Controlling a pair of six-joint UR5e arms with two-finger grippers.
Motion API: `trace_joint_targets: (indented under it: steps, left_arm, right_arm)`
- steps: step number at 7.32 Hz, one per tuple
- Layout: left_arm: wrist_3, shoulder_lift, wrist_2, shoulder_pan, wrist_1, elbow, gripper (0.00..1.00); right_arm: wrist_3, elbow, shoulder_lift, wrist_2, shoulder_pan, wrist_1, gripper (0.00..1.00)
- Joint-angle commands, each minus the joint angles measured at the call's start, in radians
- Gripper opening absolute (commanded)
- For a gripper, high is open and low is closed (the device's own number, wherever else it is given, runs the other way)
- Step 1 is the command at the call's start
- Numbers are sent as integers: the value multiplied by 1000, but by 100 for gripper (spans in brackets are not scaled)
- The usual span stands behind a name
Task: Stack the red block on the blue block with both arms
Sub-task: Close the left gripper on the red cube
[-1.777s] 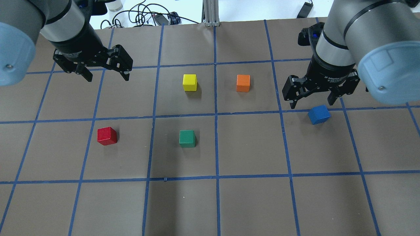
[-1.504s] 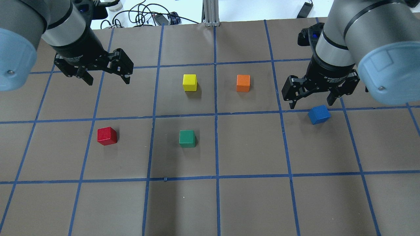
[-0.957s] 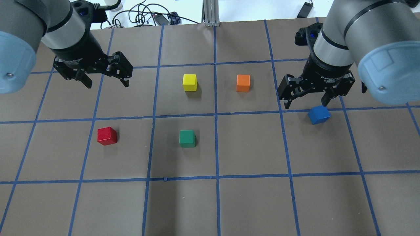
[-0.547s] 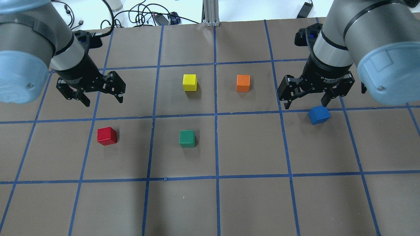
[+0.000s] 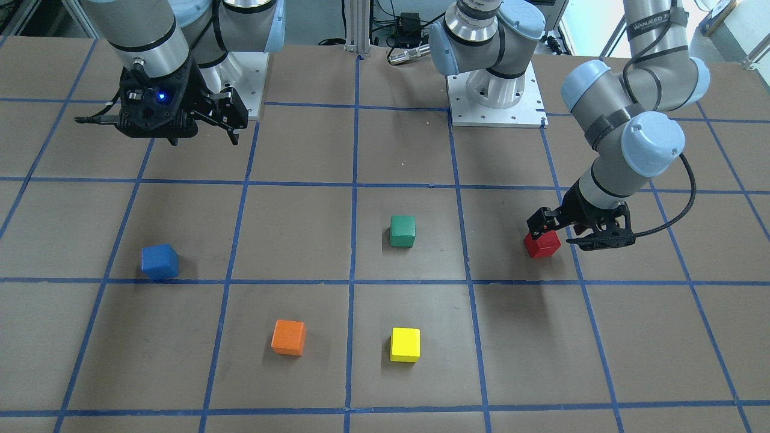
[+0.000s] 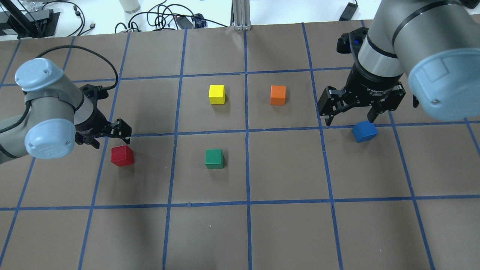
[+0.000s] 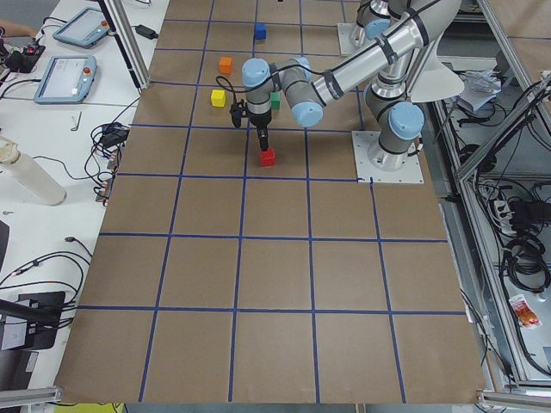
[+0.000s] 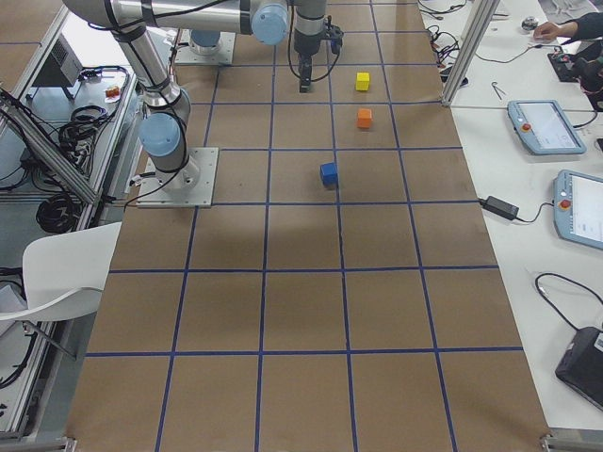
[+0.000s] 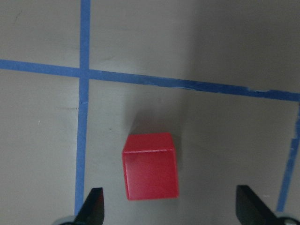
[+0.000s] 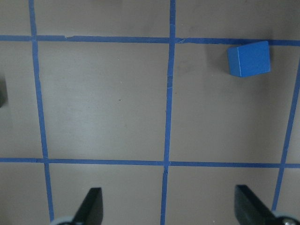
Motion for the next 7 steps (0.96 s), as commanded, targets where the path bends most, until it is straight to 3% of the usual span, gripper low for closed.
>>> trace_joint_targets:
  steps: [1,2,4,6,7]
  left_arm:
    - [17,-92,-5,17,124,-31,82]
    - [14,-108,-2,16,134,-30,32]
    - [14,-92,-2,14,122,-30,2]
    - [16,-72,-22,-25,61,-1,0]
    - [-14,-66,-62,-138,33,60,0]
  right_arm:
    - [-1,0,0,1,0,0,100]
    - [1,2,0,1,0,0,100]
    - [1,23,-2,1,0,-1,100]
    - [1,23,-3,1,0,-3,100]
    - [-1,23,-5,0,0,-1,100]
